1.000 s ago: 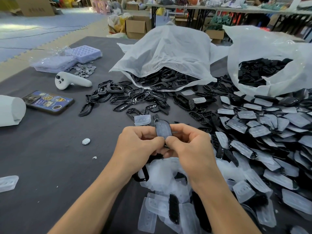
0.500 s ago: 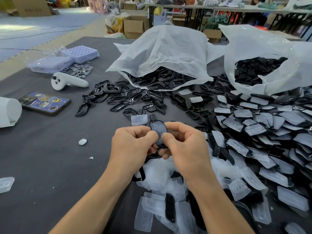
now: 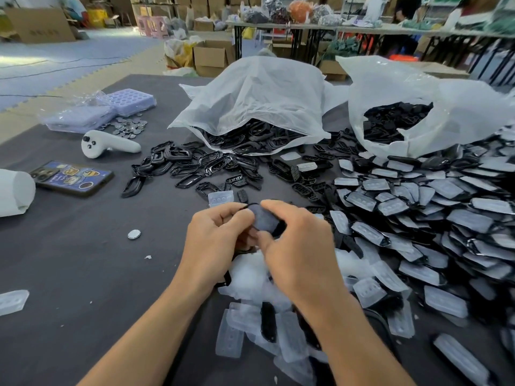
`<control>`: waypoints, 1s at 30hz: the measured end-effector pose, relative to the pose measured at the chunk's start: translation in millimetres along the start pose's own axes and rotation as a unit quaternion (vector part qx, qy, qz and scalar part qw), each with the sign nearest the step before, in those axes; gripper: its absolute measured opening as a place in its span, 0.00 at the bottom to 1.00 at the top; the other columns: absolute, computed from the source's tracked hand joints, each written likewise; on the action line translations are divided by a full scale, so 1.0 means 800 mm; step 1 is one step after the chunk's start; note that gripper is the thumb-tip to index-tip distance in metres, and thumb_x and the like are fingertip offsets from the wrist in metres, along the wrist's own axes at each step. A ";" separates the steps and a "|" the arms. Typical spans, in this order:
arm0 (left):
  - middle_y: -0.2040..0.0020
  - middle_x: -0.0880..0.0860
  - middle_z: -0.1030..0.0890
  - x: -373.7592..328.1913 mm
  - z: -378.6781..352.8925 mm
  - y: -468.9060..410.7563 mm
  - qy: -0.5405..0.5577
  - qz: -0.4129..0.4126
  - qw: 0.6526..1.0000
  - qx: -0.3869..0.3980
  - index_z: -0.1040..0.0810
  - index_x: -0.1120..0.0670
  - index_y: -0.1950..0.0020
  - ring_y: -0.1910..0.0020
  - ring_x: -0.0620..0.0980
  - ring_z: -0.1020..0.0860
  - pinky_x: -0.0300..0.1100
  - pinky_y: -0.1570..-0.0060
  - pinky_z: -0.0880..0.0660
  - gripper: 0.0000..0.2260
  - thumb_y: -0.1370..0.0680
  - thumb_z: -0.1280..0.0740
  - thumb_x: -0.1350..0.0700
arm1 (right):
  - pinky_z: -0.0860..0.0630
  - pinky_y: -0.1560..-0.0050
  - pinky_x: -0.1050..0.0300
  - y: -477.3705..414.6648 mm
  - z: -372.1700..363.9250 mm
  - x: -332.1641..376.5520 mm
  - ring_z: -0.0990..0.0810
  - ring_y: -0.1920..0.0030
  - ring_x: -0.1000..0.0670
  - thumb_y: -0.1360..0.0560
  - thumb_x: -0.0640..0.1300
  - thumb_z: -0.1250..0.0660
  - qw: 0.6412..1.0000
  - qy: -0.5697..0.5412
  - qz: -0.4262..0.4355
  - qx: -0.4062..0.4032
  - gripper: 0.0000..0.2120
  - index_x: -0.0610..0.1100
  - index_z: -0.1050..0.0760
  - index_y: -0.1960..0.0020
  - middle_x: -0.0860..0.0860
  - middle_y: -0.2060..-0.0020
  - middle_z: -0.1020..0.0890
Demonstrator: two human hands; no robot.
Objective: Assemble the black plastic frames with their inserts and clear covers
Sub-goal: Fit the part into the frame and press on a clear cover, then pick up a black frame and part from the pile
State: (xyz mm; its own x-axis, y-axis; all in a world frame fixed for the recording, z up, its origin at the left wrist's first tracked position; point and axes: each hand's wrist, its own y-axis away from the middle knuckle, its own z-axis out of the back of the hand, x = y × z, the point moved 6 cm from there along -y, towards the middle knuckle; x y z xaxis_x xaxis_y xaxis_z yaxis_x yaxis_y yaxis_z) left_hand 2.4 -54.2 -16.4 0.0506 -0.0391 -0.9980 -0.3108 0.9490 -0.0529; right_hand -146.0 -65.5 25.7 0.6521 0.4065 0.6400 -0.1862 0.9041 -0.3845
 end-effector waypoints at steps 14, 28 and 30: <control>0.42 0.50 0.17 0.010 0.054 -0.072 -0.356 -0.061 0.923 -0.134 0.17 0.47 0.34 0.36 0.54 0.24 0.49 0.34 0.28 0.17 0.23 0.29 0.55 | 0.19 0.43 0.50 -0.097 0.028 -0.044 0.17 0.53 0.44 0.26 0.36 0.32 0.978 0.158 -0.061 0.120 0.23 0.54 0.19 0.35 0.46 0.49 0.14; 0.56 0.30 0.16 0.021 0.089 -0.104 -0.326 -0.051 0.932 -0.151 0.13 0.38 0.54 0.50 0.29 0.21 0.20 0.51 0.32 0.08 0.27 0.27 0.50 | 0.18 0.47 0.54 -0.126 -0.110 -0.024 0.16 0.48 0.43 0.26 0.34 0.31 0.963 0.140 -0.014 0.231 0.19 0.54 0.15 0.43 0.45 0.45 0.16; 0.42 0.42 0.14 0.017 0.100 -0.117 -0.382 -0.068 0.903 -0.186 0.13 0.46 0.42 0.36 0.45 0.21 0.37 0.35 0.30 0.12 0.24 0.28 0.54 | 0.19 0.50 0.54 -0.118 -0.109 -0.022 0.16 0.49 0.42 0.24 0.34 0.33 0.968 0.127 -0.013 0.216 0.18 0.53 0.15 0.43 0.44 0.48 0.15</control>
State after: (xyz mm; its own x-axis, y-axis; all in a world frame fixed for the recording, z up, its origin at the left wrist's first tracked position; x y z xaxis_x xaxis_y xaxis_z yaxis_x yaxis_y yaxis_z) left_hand 108.3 -118.6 -22.3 0.7075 0.2148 -0.6733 -0.5427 0.7754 -0.3229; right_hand -75.5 -169.1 -7.5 0.8098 0.3865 0.4414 -0.4209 0.9068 -0.0216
